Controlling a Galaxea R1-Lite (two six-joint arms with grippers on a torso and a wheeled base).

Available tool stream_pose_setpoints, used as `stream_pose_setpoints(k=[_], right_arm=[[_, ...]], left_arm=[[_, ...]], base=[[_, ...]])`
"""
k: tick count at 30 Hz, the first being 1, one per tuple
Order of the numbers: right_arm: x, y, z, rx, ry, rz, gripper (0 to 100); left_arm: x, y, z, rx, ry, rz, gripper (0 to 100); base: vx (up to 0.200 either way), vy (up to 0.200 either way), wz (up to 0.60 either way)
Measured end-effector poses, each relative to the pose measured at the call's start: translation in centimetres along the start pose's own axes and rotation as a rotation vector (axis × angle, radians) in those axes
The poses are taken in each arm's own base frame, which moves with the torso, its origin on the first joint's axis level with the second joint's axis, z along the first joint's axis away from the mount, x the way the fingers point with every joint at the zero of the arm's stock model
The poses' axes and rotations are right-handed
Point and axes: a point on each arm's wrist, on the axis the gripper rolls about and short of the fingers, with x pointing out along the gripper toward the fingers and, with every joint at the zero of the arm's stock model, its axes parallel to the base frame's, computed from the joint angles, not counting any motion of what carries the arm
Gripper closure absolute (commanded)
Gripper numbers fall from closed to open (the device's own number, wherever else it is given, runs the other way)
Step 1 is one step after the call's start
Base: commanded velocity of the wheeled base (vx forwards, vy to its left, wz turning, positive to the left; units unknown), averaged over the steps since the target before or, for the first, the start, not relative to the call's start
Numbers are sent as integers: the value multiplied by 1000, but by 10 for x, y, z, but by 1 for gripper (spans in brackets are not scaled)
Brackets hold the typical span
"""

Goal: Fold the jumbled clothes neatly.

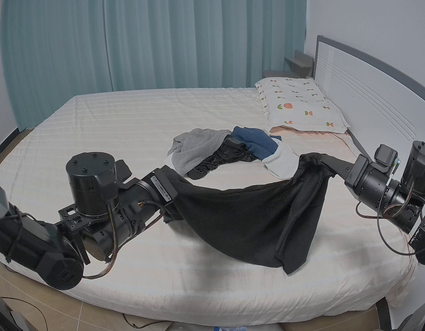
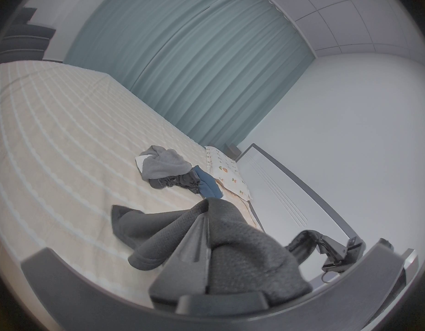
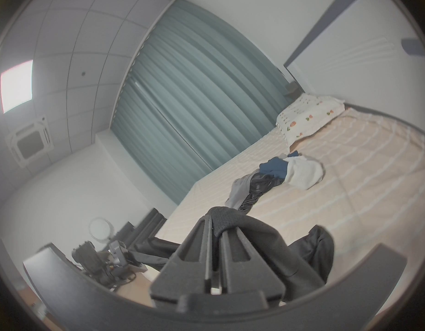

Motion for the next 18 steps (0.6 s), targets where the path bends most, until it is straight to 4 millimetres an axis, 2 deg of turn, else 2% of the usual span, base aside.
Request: stream_pose_setpoints(k=[9,18], right_arm=[[-3,9,-5,60,1,23,100],[-4,9,-6,62,6,22,100]], left_arm=[[-17,8,0,-78,73,0,100],[-20,13,-1,-106,95,0,100]], base=[[0,0,0],[-200,0,0]])
